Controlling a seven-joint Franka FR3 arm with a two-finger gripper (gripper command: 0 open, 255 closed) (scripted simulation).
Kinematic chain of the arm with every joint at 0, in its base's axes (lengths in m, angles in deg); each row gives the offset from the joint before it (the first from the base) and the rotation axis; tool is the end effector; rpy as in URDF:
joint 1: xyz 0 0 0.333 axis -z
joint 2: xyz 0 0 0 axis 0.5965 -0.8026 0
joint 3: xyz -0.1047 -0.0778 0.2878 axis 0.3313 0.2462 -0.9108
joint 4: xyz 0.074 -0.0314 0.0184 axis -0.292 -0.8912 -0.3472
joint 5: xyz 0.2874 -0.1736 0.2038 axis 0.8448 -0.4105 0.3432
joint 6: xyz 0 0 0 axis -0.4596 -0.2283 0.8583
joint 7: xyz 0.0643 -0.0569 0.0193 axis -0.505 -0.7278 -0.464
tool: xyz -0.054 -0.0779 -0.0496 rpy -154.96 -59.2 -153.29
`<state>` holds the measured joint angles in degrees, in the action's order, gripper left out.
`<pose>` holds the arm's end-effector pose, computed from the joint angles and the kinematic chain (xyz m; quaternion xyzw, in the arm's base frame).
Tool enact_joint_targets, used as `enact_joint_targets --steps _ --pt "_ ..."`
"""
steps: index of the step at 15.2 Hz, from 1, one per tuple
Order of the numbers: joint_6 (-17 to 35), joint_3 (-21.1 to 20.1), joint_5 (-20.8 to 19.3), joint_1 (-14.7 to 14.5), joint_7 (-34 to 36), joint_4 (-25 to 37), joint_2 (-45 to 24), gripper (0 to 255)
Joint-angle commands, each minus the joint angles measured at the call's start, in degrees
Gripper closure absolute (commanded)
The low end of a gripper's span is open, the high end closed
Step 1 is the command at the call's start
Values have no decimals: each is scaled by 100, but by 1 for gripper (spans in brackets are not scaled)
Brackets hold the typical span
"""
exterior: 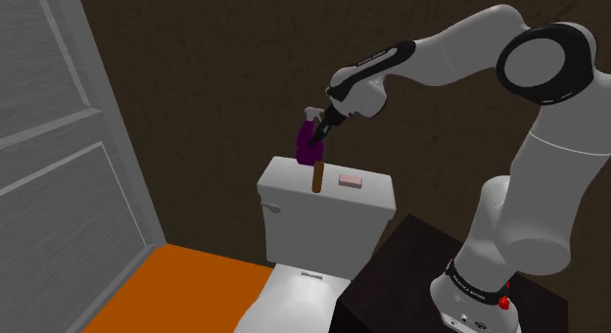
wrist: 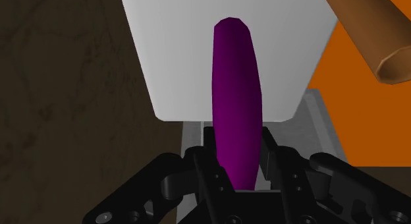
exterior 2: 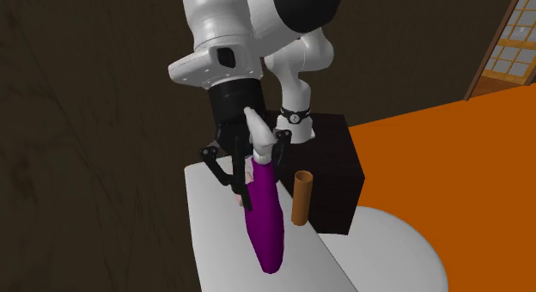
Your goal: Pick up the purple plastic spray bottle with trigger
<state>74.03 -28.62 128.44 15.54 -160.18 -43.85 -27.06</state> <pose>0.5565 -0.0827 0.3950 -0.9252 -0.2646 -0.2615 0.0751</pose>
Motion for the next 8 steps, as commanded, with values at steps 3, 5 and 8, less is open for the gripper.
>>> enact_joint_targets --steps 3,5,8 --pt "-185 32 -383 -6 350 95 193 255" --pt "-280 39 -554 -3 508 147 283 255" --pt "-338 40 -648 1 596 180 332 255"
